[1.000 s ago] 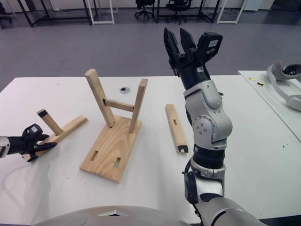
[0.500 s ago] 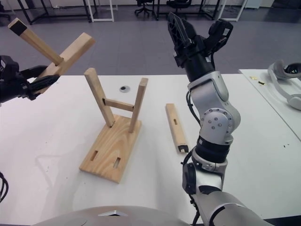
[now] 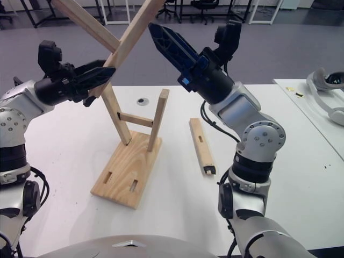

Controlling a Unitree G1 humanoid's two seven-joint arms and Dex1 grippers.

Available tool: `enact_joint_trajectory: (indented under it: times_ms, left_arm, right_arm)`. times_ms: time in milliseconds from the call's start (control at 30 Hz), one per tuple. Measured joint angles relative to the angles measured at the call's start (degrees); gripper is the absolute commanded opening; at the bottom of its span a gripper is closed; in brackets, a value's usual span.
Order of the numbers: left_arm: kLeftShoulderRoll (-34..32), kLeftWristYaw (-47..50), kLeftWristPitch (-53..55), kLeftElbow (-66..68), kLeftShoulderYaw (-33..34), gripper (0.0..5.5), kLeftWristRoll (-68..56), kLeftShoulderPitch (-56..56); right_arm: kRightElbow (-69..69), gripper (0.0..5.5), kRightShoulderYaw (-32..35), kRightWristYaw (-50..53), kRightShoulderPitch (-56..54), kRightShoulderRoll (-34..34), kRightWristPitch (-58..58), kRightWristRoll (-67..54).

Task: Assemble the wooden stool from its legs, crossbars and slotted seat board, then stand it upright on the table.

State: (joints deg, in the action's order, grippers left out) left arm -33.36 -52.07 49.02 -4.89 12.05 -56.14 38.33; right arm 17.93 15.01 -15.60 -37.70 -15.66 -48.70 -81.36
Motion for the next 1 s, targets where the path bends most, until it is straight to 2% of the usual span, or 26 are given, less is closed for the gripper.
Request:
enact_joint_trajectory:
  times_ms: [100, 233, 467, 767, 933, 1000]
  left_arm:
    - [-0.1, -1.7, 3.2, -0.9, 0.0, 2.03, -3.0, 0.4]
    - [-1.0, -4.8, 8.0, -1.3, 0.0, 2.03, -7.4, 0.5]
    - [-2.6, -8.1, 11.1, -1.5, 0.0, 2.03, -9.1, -0.1]
    - [-2.1, -7.6, 11.0, -0.9, 0.0, 2.03, -9.1, -0.1]
    - [-2.1, -7.6, 10.7, -0.8, -0.2, 2.03, -8.9, -0.1]
    - [-2.0, -7.6, 10.6, -0.8, -0.4, 2.03, -8.8, -0.1]
  right_arm:
    - [-3.7, 4.86, 0.2, -0.9, 0.0, -0.8, -0.6, -2.7]
    - [-7.9, 4.86, 0.9, -1.3, -0.2, -1.8, -0.8, -6.2]
    - [-9.6, 3.67, 3.3, -2.8, -0.9, -2.2, -0.8, -15.3]
    - [-7.9, 2.08, 0.9, -5.0, -0.2, -4.3, -1.7, -13.5]
    - [-7.7, 2.07, 0.5, -4.4, -0.2, -4.1, -0.7, -12.8]
    - [-7.6, 2.59, 0.4, -4.2, -0.2, -4.1, -0.4, -12.6]
